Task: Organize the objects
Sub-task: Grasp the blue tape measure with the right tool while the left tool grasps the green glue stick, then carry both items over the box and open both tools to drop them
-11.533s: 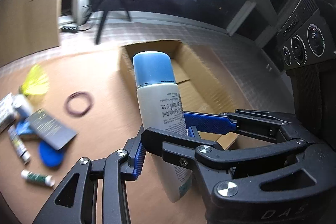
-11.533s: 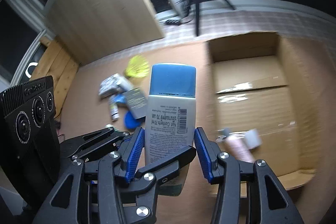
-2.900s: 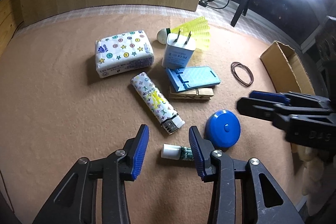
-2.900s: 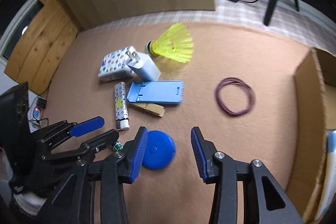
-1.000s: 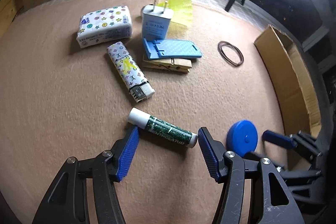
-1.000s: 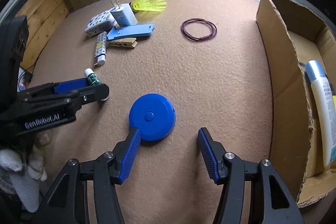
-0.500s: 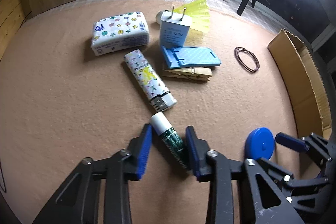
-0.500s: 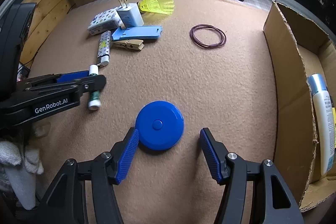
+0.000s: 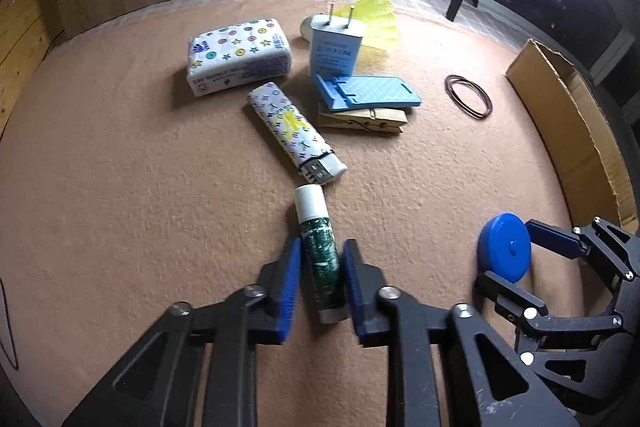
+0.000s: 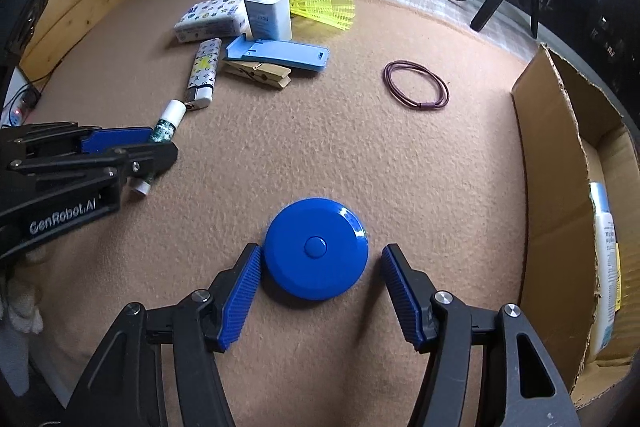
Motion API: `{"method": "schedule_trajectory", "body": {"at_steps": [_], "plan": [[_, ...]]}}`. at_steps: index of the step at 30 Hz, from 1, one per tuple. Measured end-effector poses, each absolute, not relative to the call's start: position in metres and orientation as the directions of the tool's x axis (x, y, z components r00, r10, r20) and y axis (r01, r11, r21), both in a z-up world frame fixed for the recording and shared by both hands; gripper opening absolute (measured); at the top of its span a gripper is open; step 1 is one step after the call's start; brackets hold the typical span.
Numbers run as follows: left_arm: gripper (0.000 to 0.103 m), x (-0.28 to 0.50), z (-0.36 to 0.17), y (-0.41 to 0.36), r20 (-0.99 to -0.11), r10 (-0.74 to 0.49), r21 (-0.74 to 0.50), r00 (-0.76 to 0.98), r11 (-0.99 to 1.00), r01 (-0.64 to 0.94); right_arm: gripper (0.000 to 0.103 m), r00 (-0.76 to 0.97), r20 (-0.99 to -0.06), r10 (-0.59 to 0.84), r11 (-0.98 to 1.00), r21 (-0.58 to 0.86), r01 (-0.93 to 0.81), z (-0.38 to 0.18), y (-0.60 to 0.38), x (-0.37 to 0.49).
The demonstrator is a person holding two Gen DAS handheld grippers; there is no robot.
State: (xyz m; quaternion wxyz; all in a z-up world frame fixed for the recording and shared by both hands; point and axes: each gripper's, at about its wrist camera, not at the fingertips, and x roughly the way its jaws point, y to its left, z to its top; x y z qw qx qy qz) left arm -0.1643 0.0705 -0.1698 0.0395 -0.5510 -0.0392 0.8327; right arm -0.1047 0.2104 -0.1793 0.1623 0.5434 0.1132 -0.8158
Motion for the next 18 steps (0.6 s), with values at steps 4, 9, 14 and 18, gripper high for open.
{"method": "schedule_trajectory", "body": {"at_steps": [4, 9, 14, 18], "plan": [[0.016, -0.163, -0.169, 0.068, -0.913, 0.117, -0.118, -0.392, -0.993, -0.021, 0.046, -0.36, -0.923, -0.139, -0.916, -0.018, 0.4, -0.178, 0.21, -0.103], [0.016, -0.158, -0.167, 0.068, -0.91, 0.145, -0.149, -0.389, -0.989, -0.021, 0.046, -0.366, -0.92, -0.141, -0.918, -0.017, 0.396, -0.176, 0.214, -0.102], [0.016, -0.15, -0.158, 0.073, -0.901, 0.17, -0.17, -0.398, -0.985, -0.034, 0.046, -0.391, -0.906, -0.162, -0.93, 0.007, 0.368, -0.161, 0.231, -0.1], [0.016, -0.147, -0.147, 0.083, -0.889, 0.198, -0.194, -0.413, -0.98, -0.05, 0.046, -0.424, -0.888, -0.177, -0.939, 0.024, 0.342, -0.144, 0.248, -0.096]]}}
